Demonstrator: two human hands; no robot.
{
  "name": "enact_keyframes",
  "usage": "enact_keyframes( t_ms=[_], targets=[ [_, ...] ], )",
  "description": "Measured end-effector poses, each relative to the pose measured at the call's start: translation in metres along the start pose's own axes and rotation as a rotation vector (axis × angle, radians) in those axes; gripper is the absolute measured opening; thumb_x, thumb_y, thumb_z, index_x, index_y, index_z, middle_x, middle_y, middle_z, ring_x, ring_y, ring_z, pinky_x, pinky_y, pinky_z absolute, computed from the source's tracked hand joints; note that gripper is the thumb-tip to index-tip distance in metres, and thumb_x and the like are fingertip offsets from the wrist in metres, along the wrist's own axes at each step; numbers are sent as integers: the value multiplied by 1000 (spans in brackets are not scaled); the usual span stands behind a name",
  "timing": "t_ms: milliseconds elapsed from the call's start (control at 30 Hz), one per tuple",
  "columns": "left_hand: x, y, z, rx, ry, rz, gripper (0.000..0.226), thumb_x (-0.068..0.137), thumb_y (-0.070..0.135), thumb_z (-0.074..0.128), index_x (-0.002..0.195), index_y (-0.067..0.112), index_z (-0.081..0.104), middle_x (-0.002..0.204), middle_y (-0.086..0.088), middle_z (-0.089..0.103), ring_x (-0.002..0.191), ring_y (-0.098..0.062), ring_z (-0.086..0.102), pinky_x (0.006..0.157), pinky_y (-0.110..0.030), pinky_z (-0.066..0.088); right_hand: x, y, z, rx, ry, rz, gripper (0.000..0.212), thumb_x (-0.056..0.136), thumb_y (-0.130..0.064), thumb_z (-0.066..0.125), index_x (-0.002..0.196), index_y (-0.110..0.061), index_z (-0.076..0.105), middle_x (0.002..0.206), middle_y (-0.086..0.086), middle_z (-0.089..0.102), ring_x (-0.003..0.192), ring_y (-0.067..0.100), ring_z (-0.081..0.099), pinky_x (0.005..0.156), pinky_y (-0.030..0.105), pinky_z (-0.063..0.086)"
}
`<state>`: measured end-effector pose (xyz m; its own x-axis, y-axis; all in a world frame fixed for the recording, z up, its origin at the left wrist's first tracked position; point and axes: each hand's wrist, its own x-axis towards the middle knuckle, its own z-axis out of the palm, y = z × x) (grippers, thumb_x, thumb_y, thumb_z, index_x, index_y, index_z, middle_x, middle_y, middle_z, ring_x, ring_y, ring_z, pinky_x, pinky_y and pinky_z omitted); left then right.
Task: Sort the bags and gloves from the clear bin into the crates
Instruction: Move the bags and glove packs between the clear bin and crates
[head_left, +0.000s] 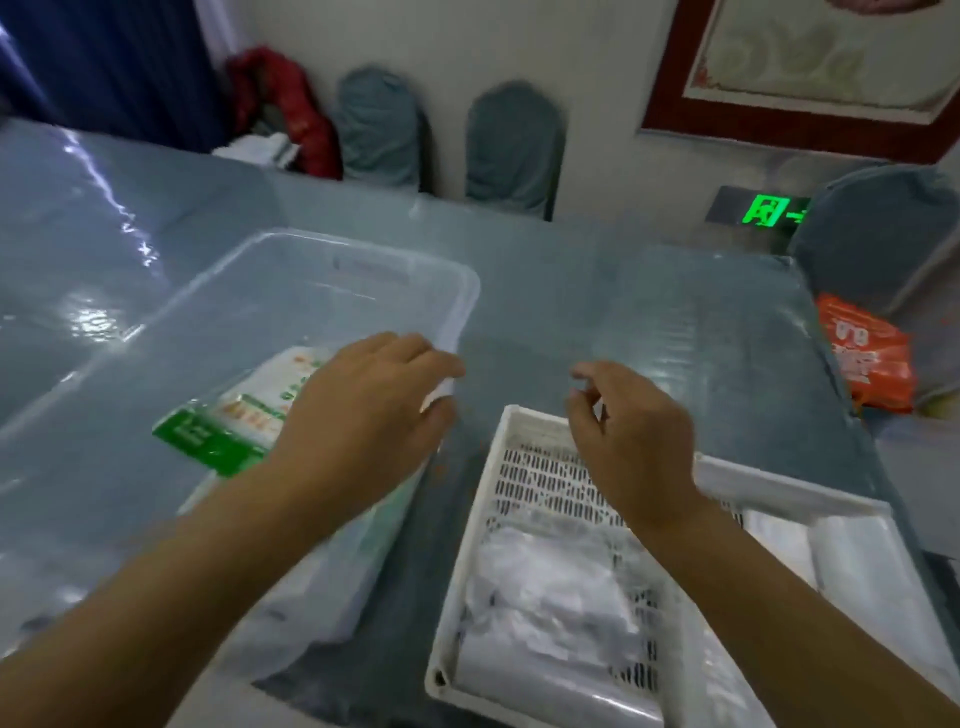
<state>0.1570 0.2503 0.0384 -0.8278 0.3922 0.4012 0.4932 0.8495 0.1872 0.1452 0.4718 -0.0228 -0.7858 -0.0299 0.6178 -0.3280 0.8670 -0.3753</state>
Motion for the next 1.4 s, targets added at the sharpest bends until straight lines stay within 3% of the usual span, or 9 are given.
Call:
enact_keyframes(
  t_ms=[200,300,467,600,667,833,1133,1267,1400],
  targets=[
    [-42,-143,-36,63,-87,-311,25,81,20,63,106,23,66,108,-1,65,99,-27,60,79,-37,47,54,-122,61,163,-163,-172,9,81,-13,63,89,-13,67,77,4,70,66,24,62,59,30,50],
    [-58,-199,-47,115,-159,-360,26,83,21,62,108,22,65,111,-2,65,99,-27,60,79,-38,49,74,-168,108,71,-415,-210,9,86,-23,56,91,-18,63,82,1,68,74,25,61,61,31,43],
    [-74,-260,-54,149,-194,-319,28,84,24,60,111,21,65,115,-3,65,100,-28,60,82,-35,46,71,-233,204,-226,-922,-351,36,87,-46,51,104,-14,59,102,7,62,82,25,56,58,30,37],
    [-84,-287,-51,92,-194,-260,29,85,29,60,113,25,64,115,1,66,102,-24,59,86,-33,42,43,-259,251,-360,-1053,-371,70,72,-66,59,112,-9,50,103,10,52,79,24,48,61,34,35],
    [-88,-294,-47,69,-190,-216,28,83,28,61,111,24,65,113,2,67,104,-23,58,90,-35,39,38,-259,258,-417,-1022,-395,68,72,-56,65,115,-7,47,107,12,49,87,27,50,63,36,35],
    [-93,-299,-40,87,-217,-146,29,84,33,59,112,28,64,114,8,66,106,-19,58,95,-34,33,65,-243,245,-459,-892,-355,14,85,-8,50,94,-10,60,96,9,64,84,29,61,59,32,32],
    [-39,-293,-44,-226,-239,-213,91,68,37,77,143,22,27,145,-2,39,132,-21,36,106,-33,29,135,-230,142,-38,-445,-162,11,78,-6,51,74,-13,58,68,-2,53,69,28,55,54,32,36],
    [-10,-278,-29,-424,-468,-234,36,75,30,72,109,20,64,106,-4,69,96,-23,63,87,-40,51,143,-236,120,30,-368,-158,10,81,-7,52,77,-8,61,70,6,61,66,25,56,57,37,45],
    [9,-287,-18,-177,-180,-250,25,75,43,62,89,23,67,81,-8,70,75,-32,63,67,-35,52,130,-220,114,-217,-76,-209,27,79,-1,59,105,-7,63,102,13,66,91,30,60,75,38,48]
  ],
)
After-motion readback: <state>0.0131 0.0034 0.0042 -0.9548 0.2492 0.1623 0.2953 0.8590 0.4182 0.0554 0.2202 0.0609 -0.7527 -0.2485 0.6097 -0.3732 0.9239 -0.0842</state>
